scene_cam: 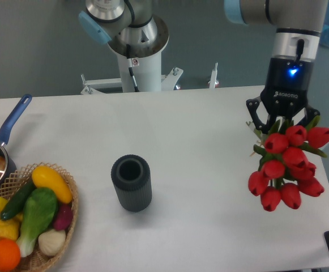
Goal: Insert the flowers into the vase
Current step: 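Carry the red tulip bunch with the gripper over the grey vase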
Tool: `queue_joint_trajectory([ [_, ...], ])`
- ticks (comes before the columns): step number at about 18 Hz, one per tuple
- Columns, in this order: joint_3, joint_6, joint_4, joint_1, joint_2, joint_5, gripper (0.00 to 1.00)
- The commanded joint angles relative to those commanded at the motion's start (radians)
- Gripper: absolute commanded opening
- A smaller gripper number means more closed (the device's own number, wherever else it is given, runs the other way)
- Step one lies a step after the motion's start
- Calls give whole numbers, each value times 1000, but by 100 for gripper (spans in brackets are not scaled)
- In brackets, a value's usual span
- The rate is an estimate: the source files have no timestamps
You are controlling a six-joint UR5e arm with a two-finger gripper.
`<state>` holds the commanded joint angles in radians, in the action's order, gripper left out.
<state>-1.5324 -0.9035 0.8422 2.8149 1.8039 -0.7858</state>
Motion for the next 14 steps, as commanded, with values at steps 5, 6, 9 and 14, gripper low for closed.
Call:
queue_joint_trajectory([
  [5, 2, -6, -2, -18, 6, 103, 4],
  [6, 0, -8, -3, -29, 6, 126, 4],
  [9, 0, -20, -2, -46, 12, 186, 4],
  [14, -44, -110, -3, -130, 23, 273, 4],
])
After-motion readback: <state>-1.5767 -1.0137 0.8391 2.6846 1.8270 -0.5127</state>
